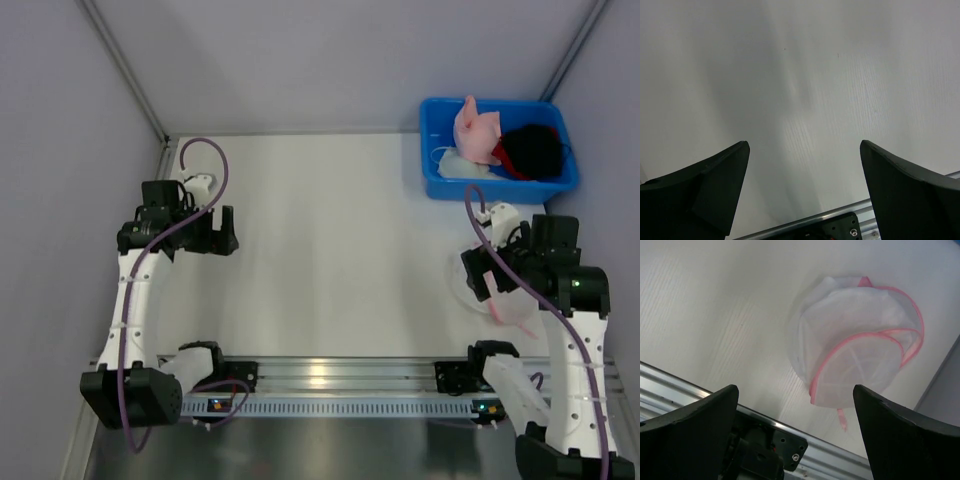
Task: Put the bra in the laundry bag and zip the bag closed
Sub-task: Pick up the laundry bag at the corner of the board.
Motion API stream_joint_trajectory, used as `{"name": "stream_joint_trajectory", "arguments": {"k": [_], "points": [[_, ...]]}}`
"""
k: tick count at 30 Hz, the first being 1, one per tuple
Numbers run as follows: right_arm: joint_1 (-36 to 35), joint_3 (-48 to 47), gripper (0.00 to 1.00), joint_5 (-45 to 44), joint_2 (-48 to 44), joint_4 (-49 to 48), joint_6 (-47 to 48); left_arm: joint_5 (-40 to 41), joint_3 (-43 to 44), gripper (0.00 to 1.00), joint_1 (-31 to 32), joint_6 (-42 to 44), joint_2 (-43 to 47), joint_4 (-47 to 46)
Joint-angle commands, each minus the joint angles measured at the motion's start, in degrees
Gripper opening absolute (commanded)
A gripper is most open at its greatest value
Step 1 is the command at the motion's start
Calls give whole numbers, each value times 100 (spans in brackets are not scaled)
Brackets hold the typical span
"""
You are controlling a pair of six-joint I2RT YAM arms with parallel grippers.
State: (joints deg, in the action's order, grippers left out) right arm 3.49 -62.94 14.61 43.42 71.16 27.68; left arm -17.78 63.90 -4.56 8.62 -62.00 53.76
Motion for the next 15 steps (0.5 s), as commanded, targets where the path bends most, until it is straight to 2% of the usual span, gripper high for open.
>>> {"name": "stream_joint_trajectory", "arguments": {"k": [1,3,6,7,10,15], "points": [[-76,158,99,-238,140,57,176,144,70,98,-1,-72,-5,-111],[-76,342,99,-432,210,-101,176,108,105,98,7,-97,-58,-111],[-76,588,89,-854,447,-338,80,21,149,98,-1,-168,-102,-111],[-76,624,81,-1029,613,-383,36,-32,158,98,-1,-177,-111,-111],[-76,721,74,-1293,930,-550,-122,-111,149,98,-1,-229,-120,-111],[-76,940,70,-1435,1283,-1041,-386,-94,79,98,7,-265,-199,-102]]}}
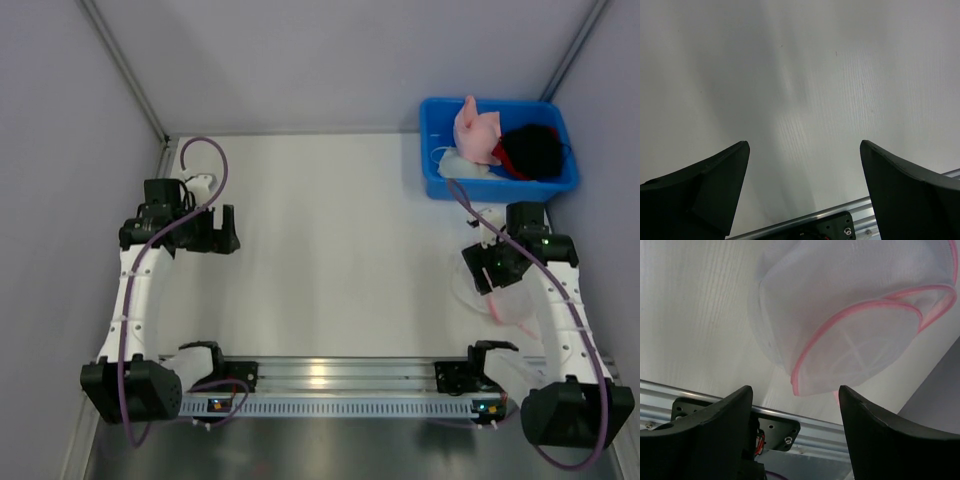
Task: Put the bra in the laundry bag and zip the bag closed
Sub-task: Pick up the laundry bag at the corner of the board.
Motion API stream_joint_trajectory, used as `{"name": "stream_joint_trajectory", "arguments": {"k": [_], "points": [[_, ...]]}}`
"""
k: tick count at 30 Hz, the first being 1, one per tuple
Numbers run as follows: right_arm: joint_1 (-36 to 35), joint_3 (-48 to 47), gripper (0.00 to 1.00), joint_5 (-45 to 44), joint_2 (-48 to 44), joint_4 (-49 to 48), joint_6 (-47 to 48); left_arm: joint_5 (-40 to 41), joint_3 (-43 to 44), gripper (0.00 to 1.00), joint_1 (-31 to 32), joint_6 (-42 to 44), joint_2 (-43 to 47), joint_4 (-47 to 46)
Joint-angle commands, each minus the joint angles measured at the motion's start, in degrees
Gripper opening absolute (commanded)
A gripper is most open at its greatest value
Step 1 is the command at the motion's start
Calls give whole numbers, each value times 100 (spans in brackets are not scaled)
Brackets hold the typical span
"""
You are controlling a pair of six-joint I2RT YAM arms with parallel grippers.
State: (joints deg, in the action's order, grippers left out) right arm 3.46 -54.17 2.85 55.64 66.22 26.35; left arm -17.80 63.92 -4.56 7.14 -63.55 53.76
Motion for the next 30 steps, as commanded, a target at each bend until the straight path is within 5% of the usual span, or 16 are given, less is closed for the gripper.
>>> {"name": "stream_joint_trajectory", "arguments": {"k": [1,6,24,30], "points": [[-74,100,69,-259,166,-731,-279,-92,77,98,7,-116,-52,-111],[-153,275,66,-786,500,-1137,-201,-57,68,98,-1,-116,-122,-120],[-645,108,67,-338,1801,-1655,72,-39,77,98,7,-63,-202,-146],[-680,153,44,-391,1968,-1814,72,-30,77,98,-1,-90,-175,-146]]}}
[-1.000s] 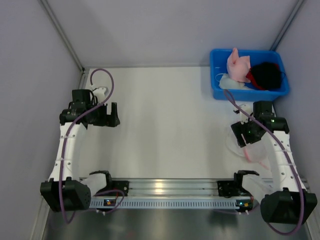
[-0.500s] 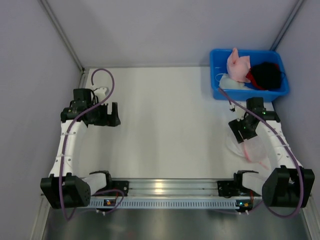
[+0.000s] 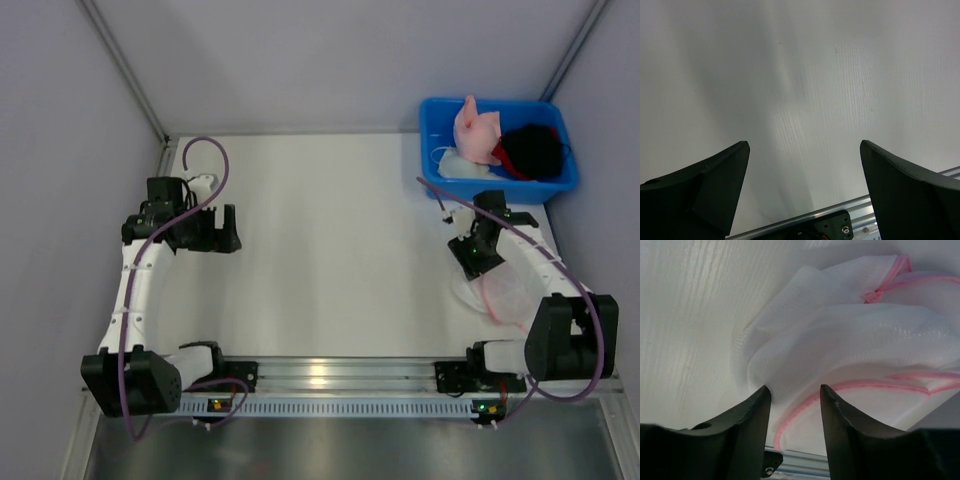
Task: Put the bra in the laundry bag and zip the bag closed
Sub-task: Pick up the laundry bag at the corner of the board, then place the laundry bag at the center of the board.
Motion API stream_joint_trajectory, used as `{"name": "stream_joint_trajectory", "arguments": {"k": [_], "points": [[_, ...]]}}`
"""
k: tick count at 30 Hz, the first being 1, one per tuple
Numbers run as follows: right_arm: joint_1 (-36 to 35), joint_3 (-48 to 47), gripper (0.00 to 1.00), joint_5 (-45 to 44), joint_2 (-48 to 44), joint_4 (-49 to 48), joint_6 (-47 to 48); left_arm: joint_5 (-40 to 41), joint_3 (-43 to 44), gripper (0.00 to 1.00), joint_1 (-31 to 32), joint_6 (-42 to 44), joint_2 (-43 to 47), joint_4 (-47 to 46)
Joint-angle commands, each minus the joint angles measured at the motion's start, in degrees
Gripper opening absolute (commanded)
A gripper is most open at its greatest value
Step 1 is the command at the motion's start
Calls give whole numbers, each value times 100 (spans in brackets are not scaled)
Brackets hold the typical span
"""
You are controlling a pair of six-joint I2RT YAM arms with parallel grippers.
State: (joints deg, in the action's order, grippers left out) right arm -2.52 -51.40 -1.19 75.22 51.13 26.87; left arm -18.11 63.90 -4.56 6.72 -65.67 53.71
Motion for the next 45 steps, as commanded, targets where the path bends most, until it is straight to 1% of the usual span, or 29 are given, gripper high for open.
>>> {"name": "stream_joint_trajectory", "arguments": {"k": [1,2,3,4,5,6,10,13,15,19,20,21,23,24,25,28,29,31,32,33,34,35,36,40,41,45], "points": [[-82,-116,35,5,1,-306,37,-8,79,98,-1,-48,28,-142],[-90,-99,30,-4,-16,-288,81,-17,61,98,7,-57,28,-133],[-90,-99,20,-4,-77,-262,116,-17,70,98,7,-66,19,-142],[-82,-99,14,-13,-121,-227,134,-35,79,98,-1,-74,19,-142],[-82,-90,2,-21,-165,-209,160,-61,79,98,7,-74,10,-142],[-82,-99,0,-56,-279,-157,178,-79,79,98,-1,-101,2,-142],[-64,-248,0,-74,-683,194,248,-105,123,98,-1,-110,-34,-142],[15,-607,0,-83,-1158,659,310,-88,149,98,7,-101,-25,-142],[120,-959,0,-109,-1482,853,362,-96,149,98,7,-83,-16,-133],[138,-1600,0,-48,-1739,1276,363,-184,167,98,-1,-101,-34,-142],[147,-1915,0,22,-1739,1442,302,-193,167,98,-1,-101,-51,-142],[138,-2083,0,75,-1669,1495,257,-193,193,98,-1,-110,-69,-133],[138,-2618,0,504,-1555,1697,135,-193,219,98,-1,-127,-121,-133],[121,-2795,0,628,-1389,1759,90,-184,228,98,-1,-145,-148,-142],[103,-2953,0,933,-1300,1812,47,-176,246,98,-1,-145,-148,-142],[-142,-3542,0,1357,-879,1795,-208,-167,246,98,-1,-189,-122,-133],[-413,-3605,0,1428,-756,1760,-348,-158,237,98,-1,-189,-104,-142],[-739,-3684,0,1656,-413,1541,-472,-105,202,98,-1,-189,-69,-133],[-1019,-3702,0,1770,-168,1444,-533,-79,193,98,7,-180,-51,-133],[-1126,-3702,0,1885,-44,1226,-586,-53,184,98,-1,-206,-25,-133],[-1206,-3711,0,1894,79,1084,-691,-9,176,98,7,-215,-7,-142],[-1433,-3711,0,1912,341,970,-718,-8,149,98,-1,-241,19,-133],[-1574,-3720,0,1912,466,673,-736,9,140,98,-1,-259,54,-142],[-2330,-3728,0,1719,1072,-136,-1034,-166,9,98,-1,-408,116,-133],[-2601,-3729,0,1745,1352,-313,-1122,-271,-26,98,-1,-495,133,-124],[-3174,-3772,0,1964,2074,-902,-1561,-492,-36,98,-10,-575,107,-133]]}}
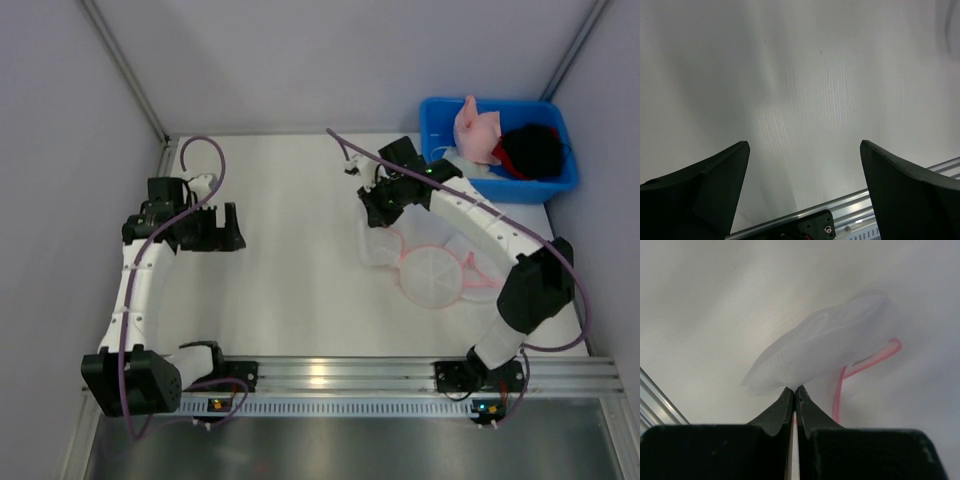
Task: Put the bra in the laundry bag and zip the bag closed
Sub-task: Place the laundry bag at the center of the board, then adjust the laundry bag at the center of the board.
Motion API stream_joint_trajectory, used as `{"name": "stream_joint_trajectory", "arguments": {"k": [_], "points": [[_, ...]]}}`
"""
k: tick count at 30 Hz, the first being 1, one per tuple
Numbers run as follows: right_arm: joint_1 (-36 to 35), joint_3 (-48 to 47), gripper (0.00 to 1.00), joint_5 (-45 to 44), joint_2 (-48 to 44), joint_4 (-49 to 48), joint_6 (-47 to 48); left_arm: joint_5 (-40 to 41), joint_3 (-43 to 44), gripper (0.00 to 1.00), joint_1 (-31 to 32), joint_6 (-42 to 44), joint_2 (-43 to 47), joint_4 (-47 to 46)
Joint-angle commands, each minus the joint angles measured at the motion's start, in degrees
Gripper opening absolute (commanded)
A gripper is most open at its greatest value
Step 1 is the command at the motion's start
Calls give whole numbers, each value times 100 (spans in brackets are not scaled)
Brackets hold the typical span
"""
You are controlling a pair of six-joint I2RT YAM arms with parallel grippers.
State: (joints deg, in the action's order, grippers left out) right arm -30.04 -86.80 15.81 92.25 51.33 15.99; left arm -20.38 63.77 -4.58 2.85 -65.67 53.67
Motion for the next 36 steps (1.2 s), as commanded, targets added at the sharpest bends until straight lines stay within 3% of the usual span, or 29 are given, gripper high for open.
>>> {"name": "stream_joint_trajectory", "arguments": {"k": [1,5,7,8,12,16,22,28,36], "points": [[-537,-284,1,334,521,-993,-604,-265,-14,98,-25,-197,90,-129],[-1116,-486,15,545,1241,-1152,-834,-668,13,98,-87,-171,19,-129],[-1258,-548,32,694,1304,-1108,-852,-1011,39,98,-122,-206,-68,-129],[-1302,-531,48,730,1218,-1047,-860,-1255,48,98,-157,-241,-156,-120],[-1049,-172,66,616,506,-924,-808,-1914,57,98,-342,-162,-376,-120],[144,452,65,1002,-215,-485,-475,-2698,13,97,-351,48,-499,-129],[1175,1894,55,792,-726,-106,738,-3006,74,97,-333,330,-859,-146],[1264,2343,44,915,-235,-422,792,-2963,197,95,-342,304,-974,-137],[1255,2484,32,318,346,-1020,335,-2453,57,95,-342,383,-596,-138]]}}
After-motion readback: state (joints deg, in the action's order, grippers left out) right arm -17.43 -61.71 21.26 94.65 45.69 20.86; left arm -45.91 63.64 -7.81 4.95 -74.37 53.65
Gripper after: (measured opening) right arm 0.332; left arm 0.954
